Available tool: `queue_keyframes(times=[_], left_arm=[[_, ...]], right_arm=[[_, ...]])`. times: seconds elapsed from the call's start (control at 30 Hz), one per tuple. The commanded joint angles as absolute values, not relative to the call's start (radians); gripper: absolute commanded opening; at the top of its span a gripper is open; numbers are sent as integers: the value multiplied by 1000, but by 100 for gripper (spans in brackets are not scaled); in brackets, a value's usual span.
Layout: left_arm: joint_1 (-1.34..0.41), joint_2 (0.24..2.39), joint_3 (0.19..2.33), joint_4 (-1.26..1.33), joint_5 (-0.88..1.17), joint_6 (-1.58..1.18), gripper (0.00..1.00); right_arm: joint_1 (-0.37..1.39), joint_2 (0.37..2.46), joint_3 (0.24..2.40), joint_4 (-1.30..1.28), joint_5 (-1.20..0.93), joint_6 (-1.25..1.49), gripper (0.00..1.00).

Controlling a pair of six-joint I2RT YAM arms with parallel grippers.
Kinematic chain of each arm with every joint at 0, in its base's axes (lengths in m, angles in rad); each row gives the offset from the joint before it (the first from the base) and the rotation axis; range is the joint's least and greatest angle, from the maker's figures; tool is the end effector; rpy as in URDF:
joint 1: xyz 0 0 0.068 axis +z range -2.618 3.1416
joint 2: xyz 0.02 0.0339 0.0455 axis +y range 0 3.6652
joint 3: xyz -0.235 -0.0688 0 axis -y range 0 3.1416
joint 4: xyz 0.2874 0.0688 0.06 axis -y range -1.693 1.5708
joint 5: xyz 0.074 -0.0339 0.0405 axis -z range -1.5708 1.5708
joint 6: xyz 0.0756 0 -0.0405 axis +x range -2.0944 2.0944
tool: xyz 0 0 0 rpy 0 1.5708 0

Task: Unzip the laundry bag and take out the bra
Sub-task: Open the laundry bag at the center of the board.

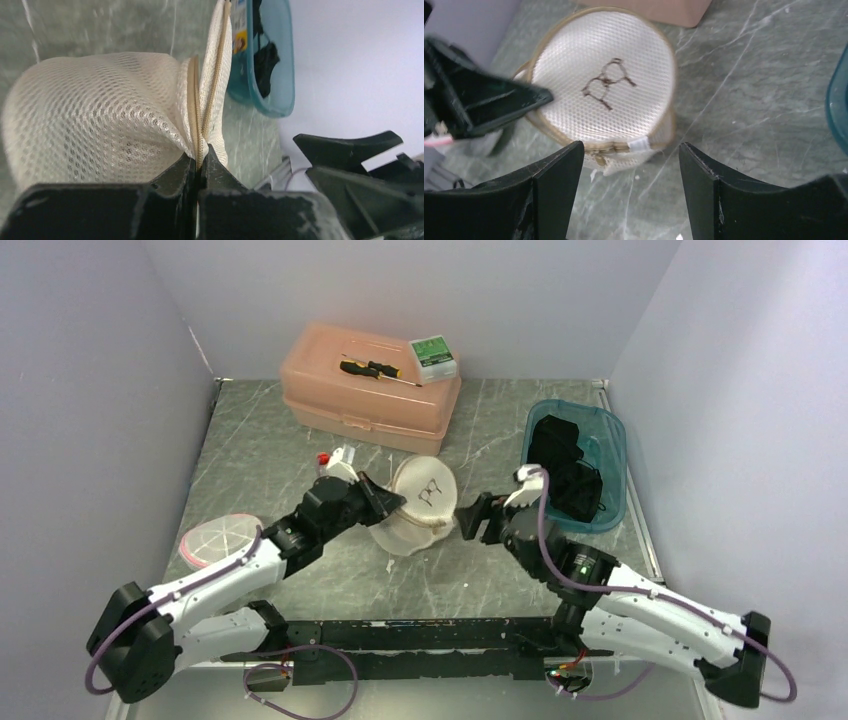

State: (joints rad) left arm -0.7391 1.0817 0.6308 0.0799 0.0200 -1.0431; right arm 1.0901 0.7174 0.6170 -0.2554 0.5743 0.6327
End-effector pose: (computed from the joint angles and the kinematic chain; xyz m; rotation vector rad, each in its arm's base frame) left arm 0.2457 -0.2260 0.1955 -0.3095 2.1171 -1.1516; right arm 0.1584 0.2149 0.2510 -0.0502 1.9159 0.6292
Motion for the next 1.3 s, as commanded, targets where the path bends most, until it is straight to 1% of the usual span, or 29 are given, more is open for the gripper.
queue_keyframes(times=[0.0, 0.17, 0.2, 0.23, 0.33, 0.37, 0.43, 0.67, 0.77, 0.9, 0.97, 1.03, 1.1, 1.27], left_arm=[[-735, 995, 516, 435, -189, -932, 3], [-737, 1027, 352, 632, -171, -985, 3], [-742, 1038, 323, 655, -166, -1003, 7], [-744, 1048, 285, 672, -163, -1024, 13], [-743, 1040, 223, 669, -157, -1061, 34], [-744, 1020, 211, 640, -158, -1069, 42], [-744, 941, 205, 550, -160, -1075, 54], [-745, 616, 288, 0, -204, -1058, 73], [-746, 507, 341, -227, -246, -1065, 77], [-745, 433, 421, -468, -346, -1085, 76], [-744, 430, 440, -501, -387, -1071, 76], [-744, 452, 460, -479, -405, -1041, 77], [-744, 516, 492, -438, -403, -1003, 77], [-744, 683, 623, -453, -413, -939, 76]], right_arm=[[910, 705, 631, -134, 278, 644, 73], [877, 804, 687, -81, 206, 634, 72], [876, 830, 696, -71, 194, 634, 72], [877, 856, 706, -62, 182, 632, 72], [877, 928, 723, -42, 152, 632, 71], [877, 947, 724, -33, 142, 629, 70], [876, 983, 729, -21, 130, 617, 70], [895, 1099, 784, -16, 79, 585, 68], [939, 1152, 844, -40, 117, 543, 68], [1011, 1266, 967, -105, 196, 461, 68], [1027, 1322, 1020, -131, 244, 435, 68], [1025, 1373, 1054, -139, 280, 413, 68], [1011, 1426, 1087, -155, 315, 395, 68], [979, 1529, 1176, -169, 287, 371, 69]])
